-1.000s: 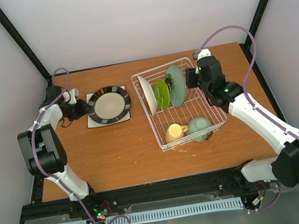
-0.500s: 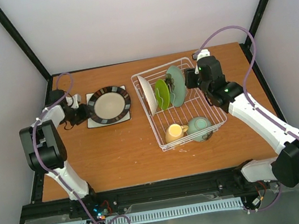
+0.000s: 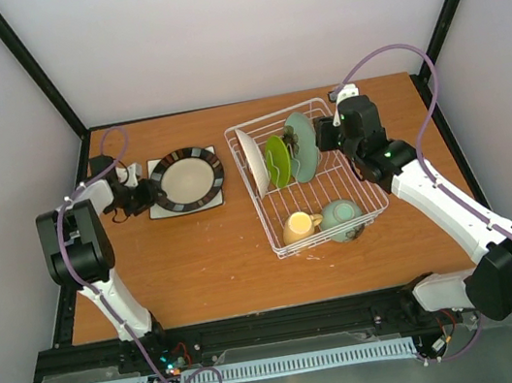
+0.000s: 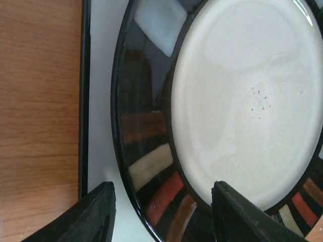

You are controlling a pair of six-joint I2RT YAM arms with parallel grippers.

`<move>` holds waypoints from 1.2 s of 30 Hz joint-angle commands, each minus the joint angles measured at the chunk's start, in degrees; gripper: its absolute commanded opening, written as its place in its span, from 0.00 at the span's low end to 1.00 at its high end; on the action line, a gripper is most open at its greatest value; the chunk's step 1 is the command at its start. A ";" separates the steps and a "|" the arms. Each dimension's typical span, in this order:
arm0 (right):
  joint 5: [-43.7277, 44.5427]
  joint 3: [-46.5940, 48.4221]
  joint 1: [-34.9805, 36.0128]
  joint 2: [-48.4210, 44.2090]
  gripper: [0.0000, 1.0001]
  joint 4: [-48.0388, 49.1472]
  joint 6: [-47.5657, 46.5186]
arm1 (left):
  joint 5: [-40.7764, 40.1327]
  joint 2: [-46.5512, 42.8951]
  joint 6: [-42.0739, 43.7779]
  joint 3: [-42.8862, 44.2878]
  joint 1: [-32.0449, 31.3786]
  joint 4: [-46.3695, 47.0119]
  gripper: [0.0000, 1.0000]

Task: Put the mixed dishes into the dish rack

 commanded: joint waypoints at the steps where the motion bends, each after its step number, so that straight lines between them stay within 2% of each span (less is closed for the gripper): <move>1: -0.58 -0.81 -0.12 -0.55 0.54 1.46 0.84 | 0.30 1.63 -0.42 -0.84 0.32 2.37 0.54; 8: -1.29 -1.26 -0.11 -0.53 0.54 2.14 1.16 | 4.83 3.94 -1.82 -2.57 0.36 6.14 0.50; 14: -1.23 -1.68 -0.13 -0.80 0.54 2.23 1.12 | 8.46 6.16 -2.57 -3.08 0.33 8.49 0.31; 21: -1.44 -2.19 -0.17 -0.88 0.54 2.32 1.26 | 11.06 7.85 -2.52 -3.96 0.31 10.42 0.01; 31: -2.50 -2.50 -0.12 -1.23 0.52 2.67 1.66 | 12.58 3.41 -2.36 -3.62 0.44 11.61 0.01; 36: -3.42 -2.31 -0.12 -1.36 0.52 2.72 1.73 | 14.15 4.17 0.03 4.14 2.27 7.04 0.01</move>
